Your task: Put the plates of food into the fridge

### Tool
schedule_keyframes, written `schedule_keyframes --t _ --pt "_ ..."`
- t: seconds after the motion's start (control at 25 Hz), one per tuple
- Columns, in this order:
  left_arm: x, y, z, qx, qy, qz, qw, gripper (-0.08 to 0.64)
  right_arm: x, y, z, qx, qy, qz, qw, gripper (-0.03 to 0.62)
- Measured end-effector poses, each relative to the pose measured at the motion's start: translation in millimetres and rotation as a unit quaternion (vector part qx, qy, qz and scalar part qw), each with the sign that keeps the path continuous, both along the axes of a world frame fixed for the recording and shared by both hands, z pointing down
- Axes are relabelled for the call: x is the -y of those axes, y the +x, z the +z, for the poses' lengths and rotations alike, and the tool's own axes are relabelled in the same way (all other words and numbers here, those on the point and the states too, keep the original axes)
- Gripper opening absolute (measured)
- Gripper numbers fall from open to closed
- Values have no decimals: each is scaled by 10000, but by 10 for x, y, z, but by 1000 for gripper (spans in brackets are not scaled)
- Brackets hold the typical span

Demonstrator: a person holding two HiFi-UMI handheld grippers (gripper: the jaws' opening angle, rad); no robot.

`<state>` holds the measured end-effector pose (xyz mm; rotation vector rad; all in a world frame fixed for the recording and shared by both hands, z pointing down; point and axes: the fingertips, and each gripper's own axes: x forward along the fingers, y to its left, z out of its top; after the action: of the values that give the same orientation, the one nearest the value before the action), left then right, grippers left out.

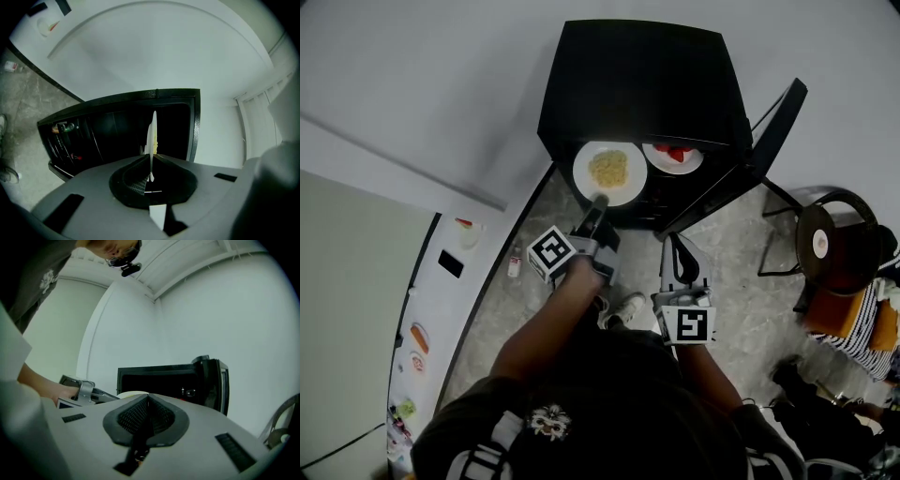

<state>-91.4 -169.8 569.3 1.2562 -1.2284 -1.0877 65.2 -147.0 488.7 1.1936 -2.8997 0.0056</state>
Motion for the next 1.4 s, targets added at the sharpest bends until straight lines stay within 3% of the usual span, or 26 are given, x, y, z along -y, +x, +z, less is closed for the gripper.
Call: schedule_keyframes --t 0.24,0.96,1.12,1.4 --pt "233 -71 91 39 -43 -145 9999 32 189 -27 202 -98 -381 29 9992 25" --pt "591 -269 299 -165 -324 -732 9967 32 402 -21 190 -202 -161 -82 9996 25" --pt "685 -310 326 -142 -340 -761 9964 32 464 -34 139 6 -147 -38 9999 25" --pt "753 -351 336 -4 -390 -833 9958 34 496 -16 176 -75 -159 -13 9998 25"
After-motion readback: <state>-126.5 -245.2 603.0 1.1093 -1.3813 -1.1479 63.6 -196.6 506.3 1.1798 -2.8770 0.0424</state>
